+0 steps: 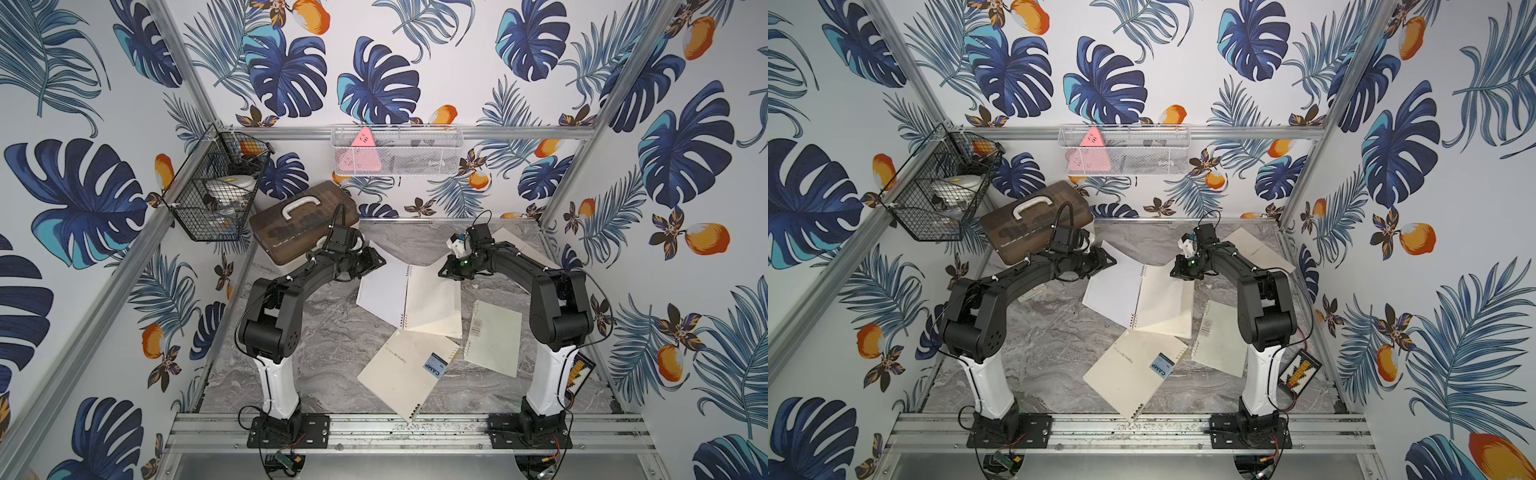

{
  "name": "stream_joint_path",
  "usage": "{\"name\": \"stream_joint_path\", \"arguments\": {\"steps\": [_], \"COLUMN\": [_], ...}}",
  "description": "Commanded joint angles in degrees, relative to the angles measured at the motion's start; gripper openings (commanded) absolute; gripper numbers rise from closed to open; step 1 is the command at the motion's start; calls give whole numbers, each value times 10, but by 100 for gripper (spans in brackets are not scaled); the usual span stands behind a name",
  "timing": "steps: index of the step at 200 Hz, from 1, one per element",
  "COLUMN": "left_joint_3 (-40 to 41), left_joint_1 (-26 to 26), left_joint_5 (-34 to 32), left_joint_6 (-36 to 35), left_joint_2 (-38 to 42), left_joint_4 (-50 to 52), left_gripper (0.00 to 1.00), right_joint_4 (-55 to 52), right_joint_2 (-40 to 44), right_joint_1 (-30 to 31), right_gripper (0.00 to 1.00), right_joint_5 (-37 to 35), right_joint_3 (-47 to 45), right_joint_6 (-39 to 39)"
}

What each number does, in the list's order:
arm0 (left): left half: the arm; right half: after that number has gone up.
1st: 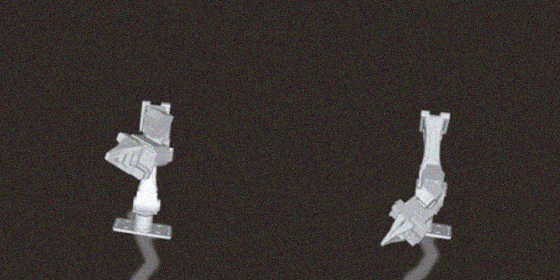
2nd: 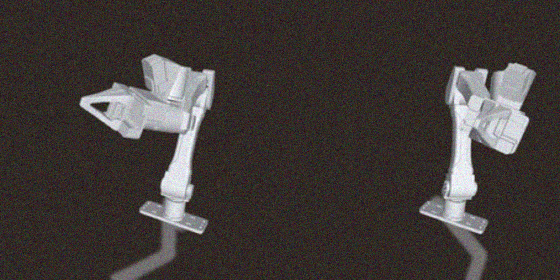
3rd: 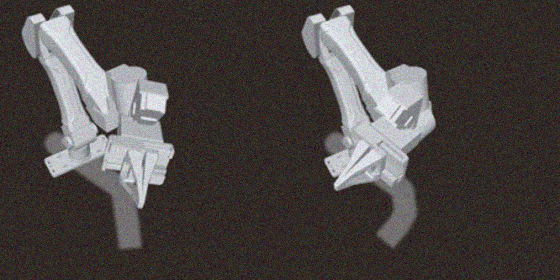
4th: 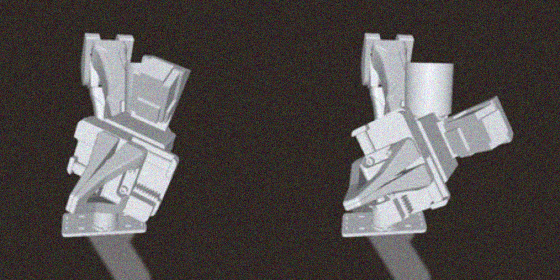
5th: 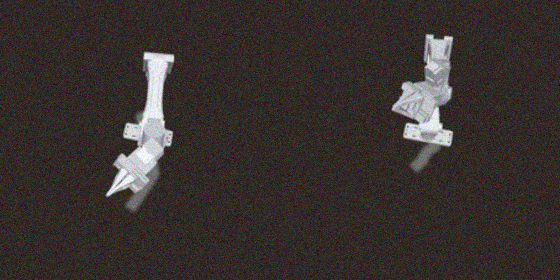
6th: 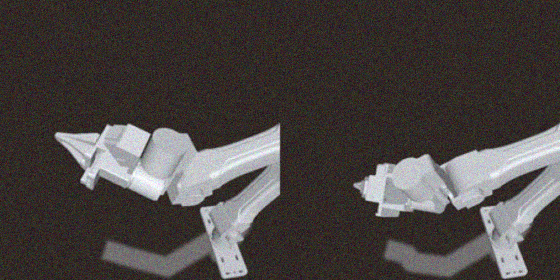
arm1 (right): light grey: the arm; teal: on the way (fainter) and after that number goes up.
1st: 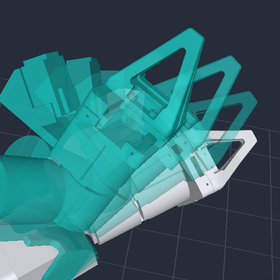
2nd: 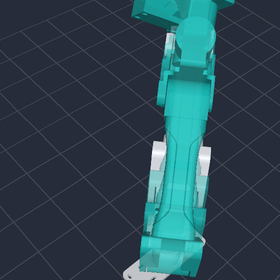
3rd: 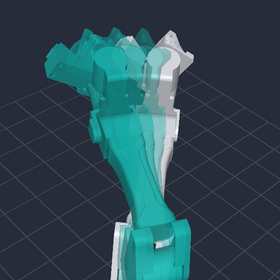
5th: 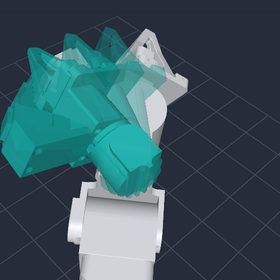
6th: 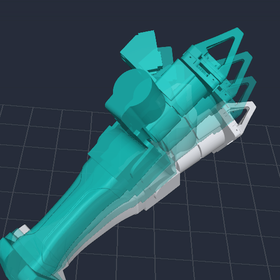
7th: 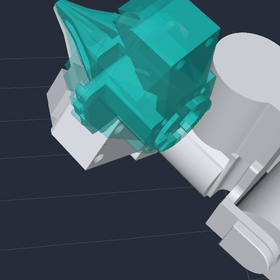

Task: Tear off pages from different notebooks
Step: Tear off the paper from the notebook.

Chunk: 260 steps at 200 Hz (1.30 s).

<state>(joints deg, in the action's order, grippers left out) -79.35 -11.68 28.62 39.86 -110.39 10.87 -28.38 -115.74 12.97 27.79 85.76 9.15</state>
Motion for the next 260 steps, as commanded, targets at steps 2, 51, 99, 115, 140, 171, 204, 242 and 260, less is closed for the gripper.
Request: {"name": "stream_joint_path", "arguments": {"steps": [2, 51, 99, 115, 140, 171, 204, 242, 260], "left_joint_3": [-19, -3, 76, 103, 134, 151, 178, 187, 200], "left_joint_1": [14, 21, 17, 14, 6, -15, -18, -18, -15], "left_joint_5": [1, 2, -70, -107, -167, -220, -247, -270, -284], "left_joint_6": [-19, 17, 129, 173, 218, 252, 281, 291, 297], "left_joint_2": [-15, -12, 47, 67, 97, 115, 123, 128, 139], "left_joint_4": [25, 0, -55, -66, -78, -91, -116, -110, -118], "left_gripper": [36, 0, 0, 0, 0, 0, 0, 0, 0], "right_joint_4": [-16, -51, 28, 85, 155, 196, 199, 158, 172], "right_joint_2": [-1, -8, 76, 117, 178, 216, 199, 184, 184], "right_joint_1": [0, 61, 191, 233, 270, 318, 340, 355, 363], "right_gripper": [10, 6, 4, 1, 0, 0, 0, 0, 0], "right_joint_5": [-27, -113, -160, -163, -153, -178, -212, -252, -244], "right_joint_3": [16, 88, 32, -38, -137, -202, -237, -229, -251], "right_joint_6": [-10, -63, -140, -150, -149, -165, -172, -213, -211]}}
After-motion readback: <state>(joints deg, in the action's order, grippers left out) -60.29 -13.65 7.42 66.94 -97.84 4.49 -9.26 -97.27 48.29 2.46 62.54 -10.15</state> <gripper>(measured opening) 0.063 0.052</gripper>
